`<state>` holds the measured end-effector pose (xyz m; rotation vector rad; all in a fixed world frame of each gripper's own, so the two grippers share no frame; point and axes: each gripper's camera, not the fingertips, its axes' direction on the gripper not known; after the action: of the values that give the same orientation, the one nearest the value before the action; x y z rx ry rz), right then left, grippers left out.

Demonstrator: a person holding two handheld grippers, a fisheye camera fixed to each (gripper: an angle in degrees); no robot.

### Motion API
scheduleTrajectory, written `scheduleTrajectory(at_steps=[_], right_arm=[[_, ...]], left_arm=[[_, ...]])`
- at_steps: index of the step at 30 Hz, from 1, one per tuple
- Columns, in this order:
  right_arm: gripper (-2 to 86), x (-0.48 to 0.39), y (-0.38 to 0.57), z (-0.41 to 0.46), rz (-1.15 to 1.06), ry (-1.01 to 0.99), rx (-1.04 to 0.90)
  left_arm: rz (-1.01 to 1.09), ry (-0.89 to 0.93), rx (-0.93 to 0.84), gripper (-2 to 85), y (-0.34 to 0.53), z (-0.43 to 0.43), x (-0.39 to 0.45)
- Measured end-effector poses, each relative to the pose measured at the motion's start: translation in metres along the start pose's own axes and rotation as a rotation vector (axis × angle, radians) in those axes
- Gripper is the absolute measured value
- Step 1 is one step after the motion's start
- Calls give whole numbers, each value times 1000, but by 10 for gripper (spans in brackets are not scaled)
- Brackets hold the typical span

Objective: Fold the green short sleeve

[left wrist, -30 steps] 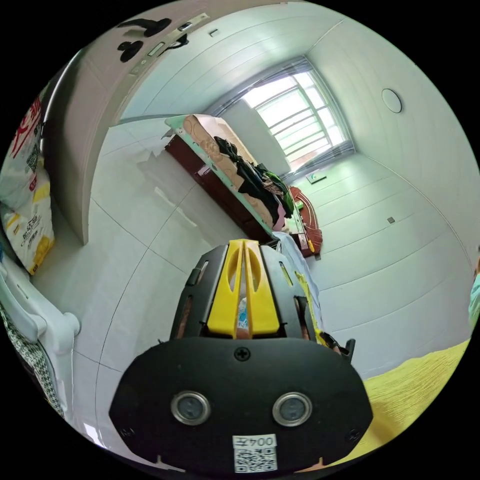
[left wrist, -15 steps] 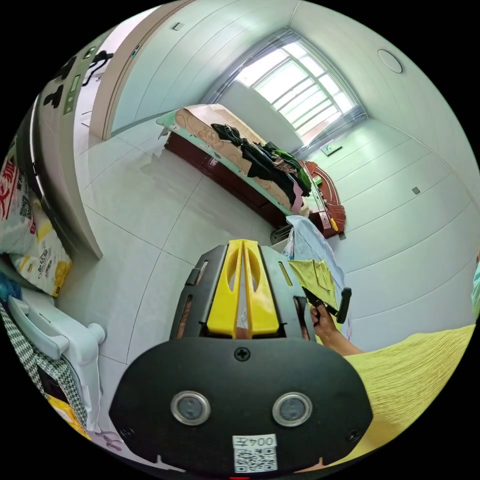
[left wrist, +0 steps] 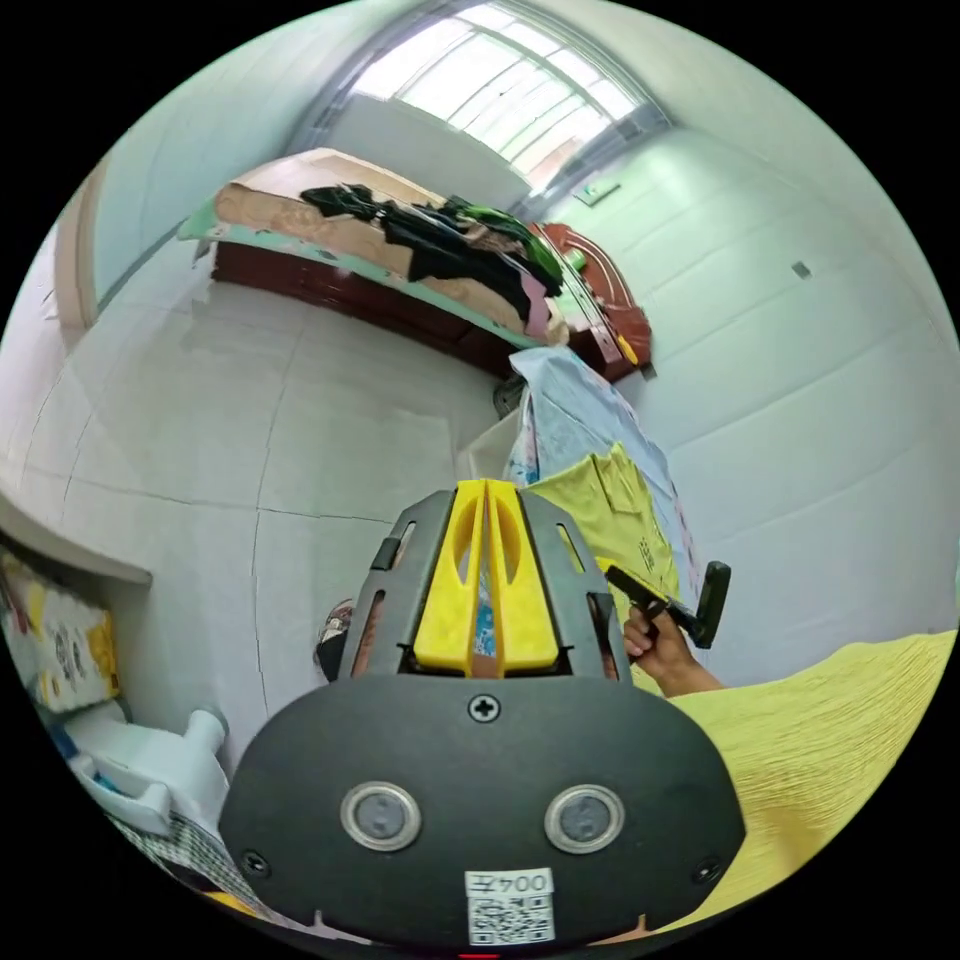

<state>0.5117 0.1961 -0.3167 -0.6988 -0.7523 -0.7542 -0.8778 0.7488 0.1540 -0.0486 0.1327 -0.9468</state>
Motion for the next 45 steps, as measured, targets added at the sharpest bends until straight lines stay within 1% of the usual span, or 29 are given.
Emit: scheduleTrajectory(at_steps=[2,3,5,6,8,9,11,12,14,15,17,21,24,30,33,35,36,38,41,43,45], right_arm=[[-2,40,19,-44,185,111,108],[-1,50,25,-55,230,151,130],[9,91,58,-104,419,314,201],[11,100,68,-116,467,351,214],[18,130,111,-162,681,476,260],[20,135,123,-173,733,505,279],[21,147,167,-209,932,599,348],[21,148,178,-216,979,618,359],[19,147,212,-234,1127,697,399],[18,147,218,-237,1156,708,403],[9,144,232,-243,1222,741,400],[11,147,229,-248,1231,785,363],[42,157,223,-254,1213,789,350],[63,196,208,-260,1023,837,198],[66,215,205,-264,894,828,115],[70,226,203,-266,782,813,59],[71,228,203,-267,754,812,50],[75,234,201,-269,660,792,23],[73,239,200,-273,584,774,18],[59,241,199,-278,562,777,32],[26,241,199,-284,550,761,62]], left_arm=[[98,30,-81,2,-29,70,36],[127,37,-102,2,-35,88,45],[243,64,-190,2,-61,163,86],[272,72,-210,2,-67,182,97],[389,107,-274,2,-87,252,142],[420,114,-287,2,-91,269,154],[527,137,-331,2,-104,333,199],[552,144,-345,2,-107,348,209],[663,159,-404,2,-113,410,251],[694,157,-417,2,-114,424,261],[807,140,-456,2,-115,480,297],[906,147,-518,2,-110,557,345],[952,174,-565,2,-98,616,388],[1070,208,-612,3,-46,725,491],[1109,253,-653,3,-13,782,553],[1187,290,-676,3,21,830,611],[1208,296,-679,3,29,842,625],[1285,324,-684,3,66,889,683],[1343,370,-712,3,111,945,749],[1387,384,-721,3,140,975,784],[1421,382,-727,2,167,1004,814]])
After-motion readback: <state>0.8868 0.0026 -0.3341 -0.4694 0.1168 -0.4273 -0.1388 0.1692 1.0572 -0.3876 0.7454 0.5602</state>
